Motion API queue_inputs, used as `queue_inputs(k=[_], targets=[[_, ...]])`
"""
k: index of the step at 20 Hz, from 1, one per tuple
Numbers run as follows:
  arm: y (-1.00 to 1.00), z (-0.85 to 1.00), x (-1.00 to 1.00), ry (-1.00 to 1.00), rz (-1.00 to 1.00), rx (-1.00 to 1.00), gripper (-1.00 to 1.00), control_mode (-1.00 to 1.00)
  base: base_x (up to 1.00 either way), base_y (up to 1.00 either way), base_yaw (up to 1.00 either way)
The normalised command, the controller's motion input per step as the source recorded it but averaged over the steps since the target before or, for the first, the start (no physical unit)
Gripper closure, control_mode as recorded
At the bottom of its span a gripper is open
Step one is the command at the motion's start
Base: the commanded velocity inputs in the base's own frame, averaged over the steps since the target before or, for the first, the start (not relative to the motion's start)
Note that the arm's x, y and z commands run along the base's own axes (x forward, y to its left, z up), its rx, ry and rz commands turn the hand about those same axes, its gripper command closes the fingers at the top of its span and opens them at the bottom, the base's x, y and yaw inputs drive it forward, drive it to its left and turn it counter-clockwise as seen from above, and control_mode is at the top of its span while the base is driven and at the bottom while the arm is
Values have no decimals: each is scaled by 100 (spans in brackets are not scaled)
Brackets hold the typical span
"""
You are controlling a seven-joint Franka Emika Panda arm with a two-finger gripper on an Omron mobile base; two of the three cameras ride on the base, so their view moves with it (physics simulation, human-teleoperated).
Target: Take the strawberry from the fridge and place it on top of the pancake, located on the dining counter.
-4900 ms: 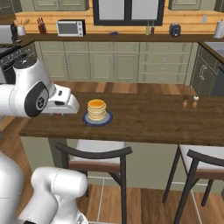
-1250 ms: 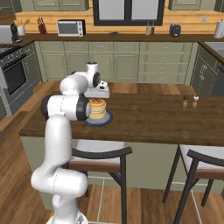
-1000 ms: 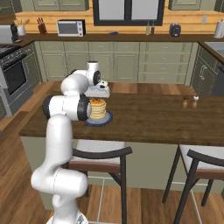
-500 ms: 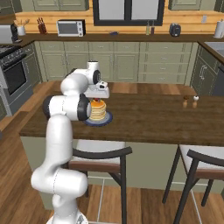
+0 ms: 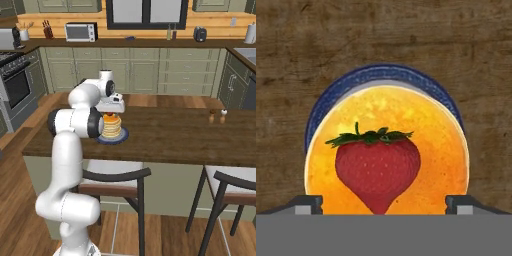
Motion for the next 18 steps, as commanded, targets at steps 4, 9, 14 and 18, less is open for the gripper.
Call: queue_inputs(k=[4, 9, 14, 18], targets=[[0, 11, -46, -10, 0, 0, -100, -100, 0, 0, 0], [0, 30, -82, -18, 0, 0, -100, -100, 0, 0, 0], [0, 27, -97, -33, 0, 2, -100, -100, 0, 0, 0], [0, 25, -100, -38, 9, 8, -100, -100, 0, 0, 0]])
